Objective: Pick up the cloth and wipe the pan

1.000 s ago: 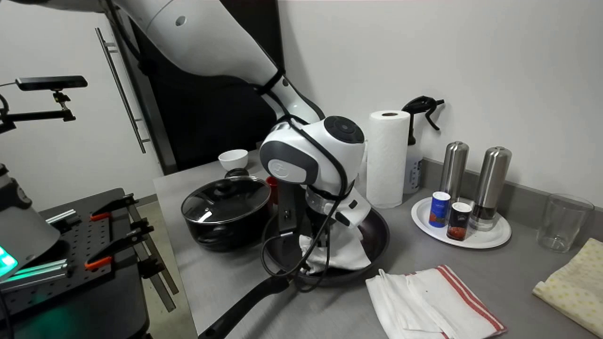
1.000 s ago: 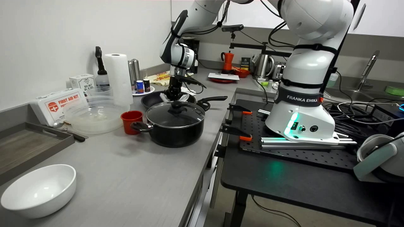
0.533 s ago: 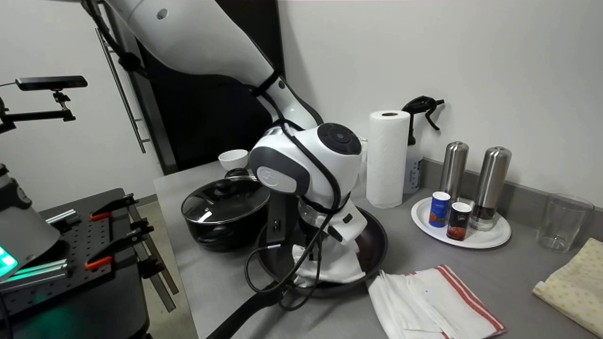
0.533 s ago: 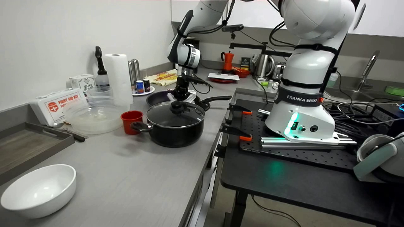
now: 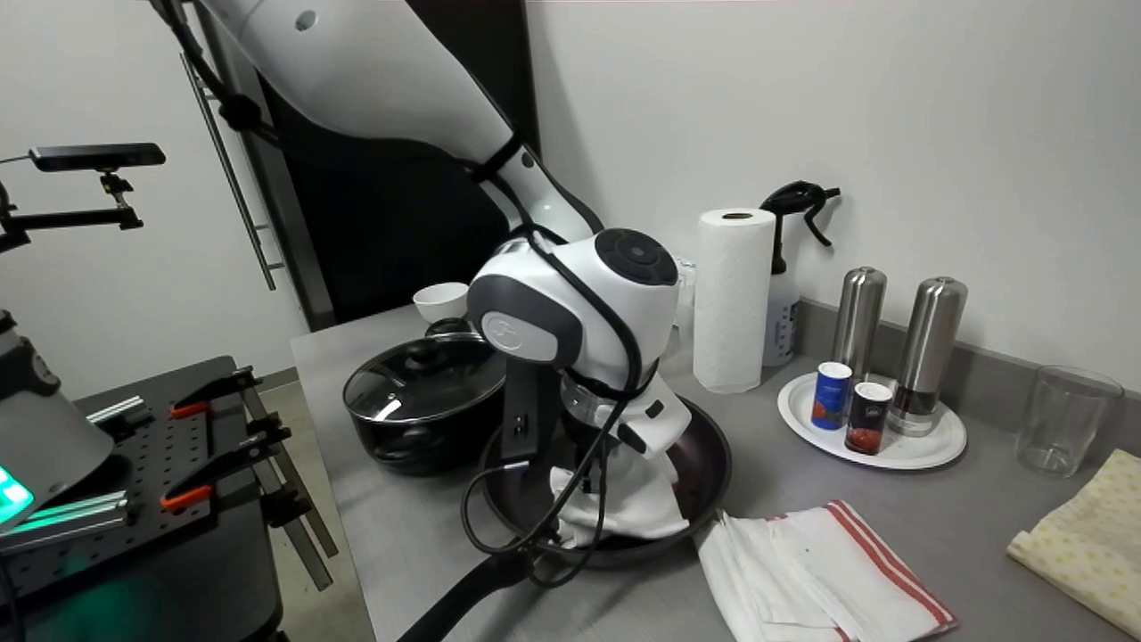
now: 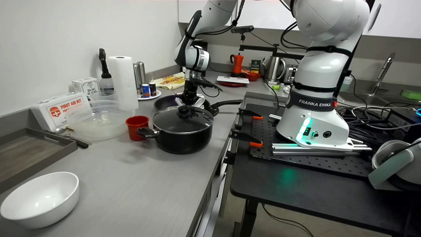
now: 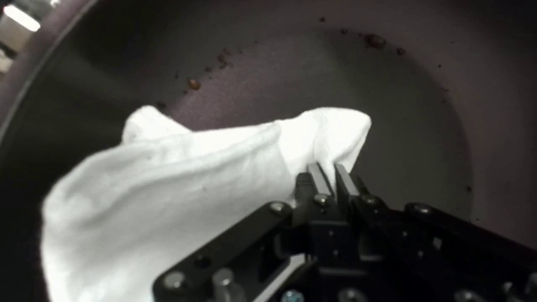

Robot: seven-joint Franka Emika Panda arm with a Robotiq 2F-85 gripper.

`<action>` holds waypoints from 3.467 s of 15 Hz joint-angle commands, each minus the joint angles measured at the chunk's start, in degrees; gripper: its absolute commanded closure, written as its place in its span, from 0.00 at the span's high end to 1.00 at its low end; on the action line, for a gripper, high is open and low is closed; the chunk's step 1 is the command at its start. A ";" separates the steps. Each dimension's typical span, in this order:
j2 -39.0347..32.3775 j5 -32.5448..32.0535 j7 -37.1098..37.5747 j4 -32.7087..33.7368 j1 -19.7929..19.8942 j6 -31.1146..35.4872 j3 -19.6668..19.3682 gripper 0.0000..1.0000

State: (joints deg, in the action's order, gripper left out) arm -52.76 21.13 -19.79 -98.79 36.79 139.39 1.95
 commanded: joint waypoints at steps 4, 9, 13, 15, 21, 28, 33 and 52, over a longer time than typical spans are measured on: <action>-0.30 -4.49 -0.44 -2.79 -7.77 7.63 0.12 0.02; 0.67 -6.40 -0.60 -4.85 -11.68 12.29 0.77 0.02; 1.56 -7.65 -1.07 -7.01 -12.73 15.17 1.78 0.02; 1.01 -7.82 -1.01 -7.13 -12.36 15.77 2.13 0.02; -0.64 -5.54 1.24 -6.87 -8.29 16.02 0.71 0.02; 0.00 -2.60 1.23 -7.55 -1.33 16.18 0.83 0.02; 0.25 -4.56 1.25 -7.29 -2.62 15.77 1.38 0.02; 3.78 -7.86 2.83 -11.66 -9.23 21.82 0.06 0.02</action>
State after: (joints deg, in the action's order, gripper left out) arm -49.35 14.17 -18.34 -109.01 26.44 160.09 3.13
